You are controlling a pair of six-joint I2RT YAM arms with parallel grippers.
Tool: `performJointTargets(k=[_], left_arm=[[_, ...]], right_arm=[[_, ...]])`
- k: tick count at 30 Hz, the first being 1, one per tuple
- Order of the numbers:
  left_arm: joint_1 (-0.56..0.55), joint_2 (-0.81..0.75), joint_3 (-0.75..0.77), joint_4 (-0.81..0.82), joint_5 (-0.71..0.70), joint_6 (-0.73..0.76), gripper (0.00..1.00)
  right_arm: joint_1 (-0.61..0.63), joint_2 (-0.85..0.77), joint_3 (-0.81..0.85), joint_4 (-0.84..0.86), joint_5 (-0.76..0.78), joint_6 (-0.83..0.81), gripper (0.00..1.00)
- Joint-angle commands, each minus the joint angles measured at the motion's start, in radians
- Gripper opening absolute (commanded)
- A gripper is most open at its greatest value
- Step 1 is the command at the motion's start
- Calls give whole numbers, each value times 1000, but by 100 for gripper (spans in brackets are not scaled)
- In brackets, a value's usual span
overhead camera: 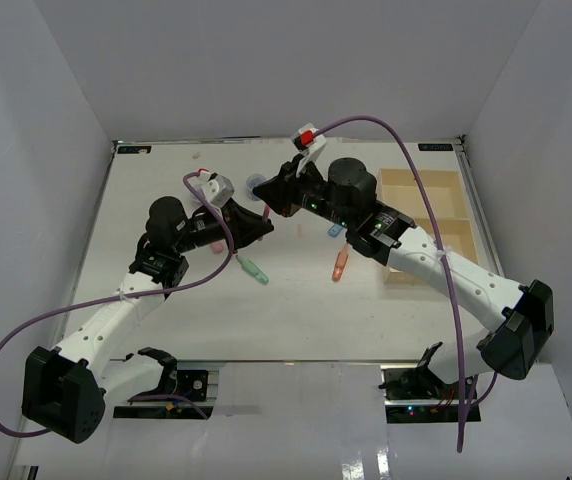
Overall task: Sort the stationery into containers
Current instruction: Close the pen cap on the pen.
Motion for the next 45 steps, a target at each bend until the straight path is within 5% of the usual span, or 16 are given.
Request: performJointTargets(k=[1, 13, 22, 45], left_arm=[[-5, -52, 31, 95, 4, -50, 0], [-5, -67, 114, 187, -55, -124, 0], [-5, -76, 186, 172, -111, 14, 0], [-5, -43, 232, 377, -170, -46, 0]], right_arm=[[14, -3, -48, -48, 9, -8, 8], [31, 21, -102, -128, 17, -12, 8], [31, 61, -59, -301, -24, -31, 8], [34, 97, -171, -370, -46, -35, 8]])
